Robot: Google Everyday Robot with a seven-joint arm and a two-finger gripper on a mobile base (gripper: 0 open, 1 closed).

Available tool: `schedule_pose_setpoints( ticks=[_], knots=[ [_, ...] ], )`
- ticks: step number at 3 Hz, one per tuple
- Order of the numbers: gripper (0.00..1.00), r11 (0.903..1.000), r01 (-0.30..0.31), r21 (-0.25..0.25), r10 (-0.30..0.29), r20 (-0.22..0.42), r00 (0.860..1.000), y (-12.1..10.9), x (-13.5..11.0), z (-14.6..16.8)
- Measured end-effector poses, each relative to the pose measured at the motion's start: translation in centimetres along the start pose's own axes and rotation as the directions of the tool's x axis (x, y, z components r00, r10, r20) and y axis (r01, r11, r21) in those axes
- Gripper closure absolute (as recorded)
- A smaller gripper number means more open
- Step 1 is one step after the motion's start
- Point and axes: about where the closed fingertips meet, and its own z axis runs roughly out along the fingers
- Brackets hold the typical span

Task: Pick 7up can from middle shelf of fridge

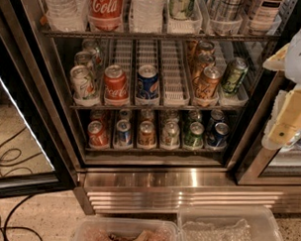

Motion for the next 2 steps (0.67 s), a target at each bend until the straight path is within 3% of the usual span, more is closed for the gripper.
schedule_pose_setpoints(
  ticks=[1,2],
  knots=[
    [0.0,1.0,0.0,0.0,0.0,0.0,1.0,0.0,0.0,0.0],
    [0.0,0.999,-0.006,0.043,0.005,0.025,1.0,0.17,-0.28,-0.04]
  ],
)
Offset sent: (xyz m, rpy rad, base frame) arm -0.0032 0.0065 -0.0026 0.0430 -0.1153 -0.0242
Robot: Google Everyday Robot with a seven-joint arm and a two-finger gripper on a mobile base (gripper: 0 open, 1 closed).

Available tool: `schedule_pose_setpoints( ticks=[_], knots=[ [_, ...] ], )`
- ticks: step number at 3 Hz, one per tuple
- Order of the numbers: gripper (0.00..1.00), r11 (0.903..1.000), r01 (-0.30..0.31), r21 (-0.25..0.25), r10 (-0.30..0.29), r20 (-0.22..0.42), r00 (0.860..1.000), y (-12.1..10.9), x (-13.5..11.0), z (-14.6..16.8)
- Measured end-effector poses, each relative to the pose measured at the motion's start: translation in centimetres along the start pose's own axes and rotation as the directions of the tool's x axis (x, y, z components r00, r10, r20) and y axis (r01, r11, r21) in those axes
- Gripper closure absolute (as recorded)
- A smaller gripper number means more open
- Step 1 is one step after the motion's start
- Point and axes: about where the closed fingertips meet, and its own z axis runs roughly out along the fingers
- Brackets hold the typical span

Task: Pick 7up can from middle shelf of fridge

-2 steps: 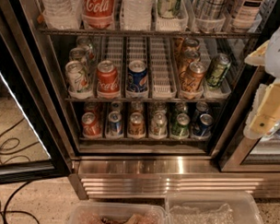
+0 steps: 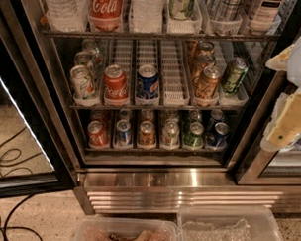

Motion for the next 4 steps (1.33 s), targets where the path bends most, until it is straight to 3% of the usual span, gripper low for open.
schedule_pose_setpoints(
  ticks=[1,2,3,4],
  knots=[
    [0.0,0.9975,-0.02,0.068,0.016,0.065,0.998,2.7,-0.5,0.0],
    [0.0,0.9955,-0.052,0.079,0.039,0.164,0.986,6.1,1.0,3.1],
    [0.0,0.9933,-0.04,0.108,0.015,0.225,0.974,6.1,0.3,3.9],
    [0.0,0.9932,-0.039,0.109,0.013,0.226,0.974,6.0,0.2,3.8]
  ],
)
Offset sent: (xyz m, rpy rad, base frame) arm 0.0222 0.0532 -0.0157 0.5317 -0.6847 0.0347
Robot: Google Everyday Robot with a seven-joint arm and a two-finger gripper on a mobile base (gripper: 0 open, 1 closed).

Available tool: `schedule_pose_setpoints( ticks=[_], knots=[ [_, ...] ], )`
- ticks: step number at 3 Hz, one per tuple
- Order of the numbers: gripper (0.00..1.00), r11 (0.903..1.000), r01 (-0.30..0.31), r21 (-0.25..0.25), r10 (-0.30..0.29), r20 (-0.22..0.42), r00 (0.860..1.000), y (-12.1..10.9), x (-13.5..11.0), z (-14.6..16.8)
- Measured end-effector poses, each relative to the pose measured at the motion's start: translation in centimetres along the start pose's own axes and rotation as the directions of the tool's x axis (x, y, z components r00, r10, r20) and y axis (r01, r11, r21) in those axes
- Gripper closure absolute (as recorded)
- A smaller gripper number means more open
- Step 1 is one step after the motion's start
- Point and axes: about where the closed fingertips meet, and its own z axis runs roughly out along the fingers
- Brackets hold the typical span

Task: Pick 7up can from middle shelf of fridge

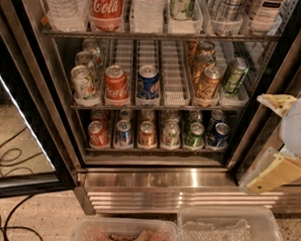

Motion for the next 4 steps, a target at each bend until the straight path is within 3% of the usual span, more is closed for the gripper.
schedule_pose_setpoints(
  ticks=[1,2,3,4],
  knots=[
    [0.0,0.9959,-0.076,0.049,0.073,0.064,0.995,-0.4,-0.7,0.6],
    [0.0,0.9473,-0.309,0.085,0.29,0.183,0.939,1.4,-1.8,2.3],
    [0.0,0.8569,-0.508,0.085,0.459,0.322,0.828,1.5,-5.4,3.7],
    [0.0,0.8197,-0.564,0.102,0.487,0.395,0.779,-0.2,-6.8,3.2]
  ],
)
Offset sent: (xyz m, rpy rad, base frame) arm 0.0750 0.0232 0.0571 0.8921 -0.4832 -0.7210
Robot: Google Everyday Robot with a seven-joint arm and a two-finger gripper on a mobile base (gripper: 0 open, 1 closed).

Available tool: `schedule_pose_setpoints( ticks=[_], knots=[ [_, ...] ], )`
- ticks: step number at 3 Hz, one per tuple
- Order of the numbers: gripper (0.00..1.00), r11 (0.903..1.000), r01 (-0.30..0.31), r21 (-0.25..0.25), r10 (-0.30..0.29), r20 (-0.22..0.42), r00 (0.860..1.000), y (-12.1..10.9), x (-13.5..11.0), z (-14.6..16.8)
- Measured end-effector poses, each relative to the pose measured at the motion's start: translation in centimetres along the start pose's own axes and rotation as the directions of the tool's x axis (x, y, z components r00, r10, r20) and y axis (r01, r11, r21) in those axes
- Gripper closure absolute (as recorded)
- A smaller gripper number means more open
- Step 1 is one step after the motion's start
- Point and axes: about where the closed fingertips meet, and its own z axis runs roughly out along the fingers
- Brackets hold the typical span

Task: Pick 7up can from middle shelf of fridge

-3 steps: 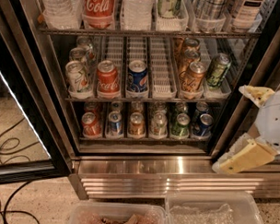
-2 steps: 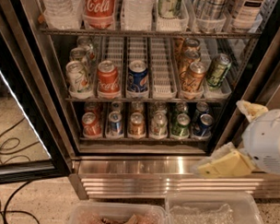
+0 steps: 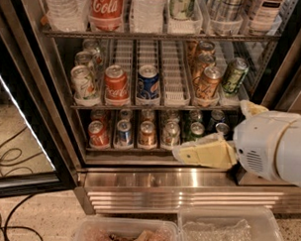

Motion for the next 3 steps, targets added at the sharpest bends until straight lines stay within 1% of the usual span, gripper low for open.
schedule_pose_setpoints(
  ticks=[1,2,3],
  knots=[
    [0.0,0.9996,-0.003,0.029,0.003,0.005,1.0,0.5,1.2,0.4],
    [0.0,0.9919,-0.082,0.097,0.074,0.081,0.994,1.6,0.4,2.6],
    [0.0,0.9787,-0.131,0.157,0.101,0.185,0.977,1.2,-3.0,5.1]
  ],
)
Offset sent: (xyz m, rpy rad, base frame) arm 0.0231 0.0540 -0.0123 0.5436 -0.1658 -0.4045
